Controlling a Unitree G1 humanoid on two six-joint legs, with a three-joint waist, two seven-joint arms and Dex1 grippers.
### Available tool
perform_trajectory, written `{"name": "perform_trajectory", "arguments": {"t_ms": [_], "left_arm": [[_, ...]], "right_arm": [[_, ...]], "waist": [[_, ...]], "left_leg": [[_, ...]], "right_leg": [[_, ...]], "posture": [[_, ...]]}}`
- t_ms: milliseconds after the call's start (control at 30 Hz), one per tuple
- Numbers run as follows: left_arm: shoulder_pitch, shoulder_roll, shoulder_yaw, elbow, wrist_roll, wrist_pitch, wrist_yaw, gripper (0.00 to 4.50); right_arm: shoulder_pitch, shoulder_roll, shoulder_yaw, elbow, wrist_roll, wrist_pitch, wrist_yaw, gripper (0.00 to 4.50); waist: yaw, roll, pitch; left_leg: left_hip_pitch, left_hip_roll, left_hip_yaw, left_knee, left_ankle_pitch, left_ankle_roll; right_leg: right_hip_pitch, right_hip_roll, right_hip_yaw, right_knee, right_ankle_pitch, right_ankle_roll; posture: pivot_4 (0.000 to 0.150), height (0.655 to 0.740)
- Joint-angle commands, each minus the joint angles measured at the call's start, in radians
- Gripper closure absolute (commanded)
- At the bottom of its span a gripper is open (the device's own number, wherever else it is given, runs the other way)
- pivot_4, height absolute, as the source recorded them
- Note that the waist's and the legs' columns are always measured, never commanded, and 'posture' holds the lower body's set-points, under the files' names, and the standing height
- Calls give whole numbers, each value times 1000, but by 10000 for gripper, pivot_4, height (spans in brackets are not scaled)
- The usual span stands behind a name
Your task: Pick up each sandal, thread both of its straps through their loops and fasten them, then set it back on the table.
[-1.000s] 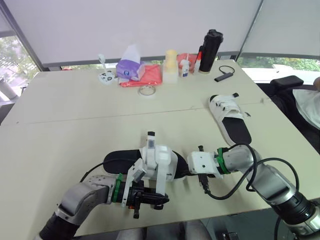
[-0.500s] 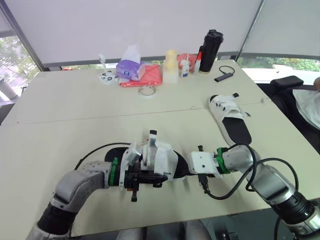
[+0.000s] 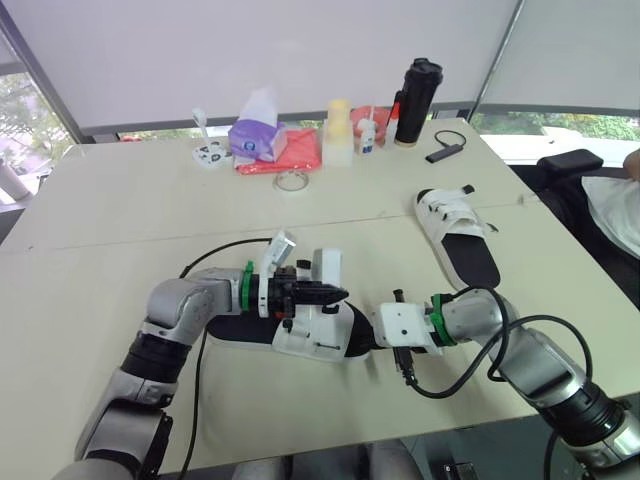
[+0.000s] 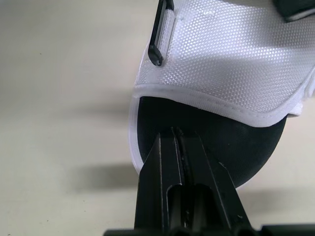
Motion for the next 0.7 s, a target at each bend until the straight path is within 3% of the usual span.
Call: {"name": "perform_trajectory", "arguments": {"t_ms": [33,233,700], "left_arm": [[-17,9,-29,-3,5,27,-54,44254],[-3,19,-41,-39,0,58,-82,44254],[51,33,-122,-93,118,-39,-109,44254]], "right_arm": [[4,-6,-1,-10,-14,-6,-7,45000],[15,-14,-5,-20,-15,-5,-11,45000],[13,-8,-4,-15,-19,-7,-15,45000]], "waist": [[0,0,0],[0,0,0],[2,0,0]], "left_leg": [[0,0,0,0,0,0],[0,0,0,0,0,0],[2,1,0,0,0,0]], "right_leg": [[0,0,0,0,0,0],[0,0,0,0,0,0],[2,0,0,-1,-2,-3]], "posture": [[1500,7400],[1500,7400],[1500,7400]]}}
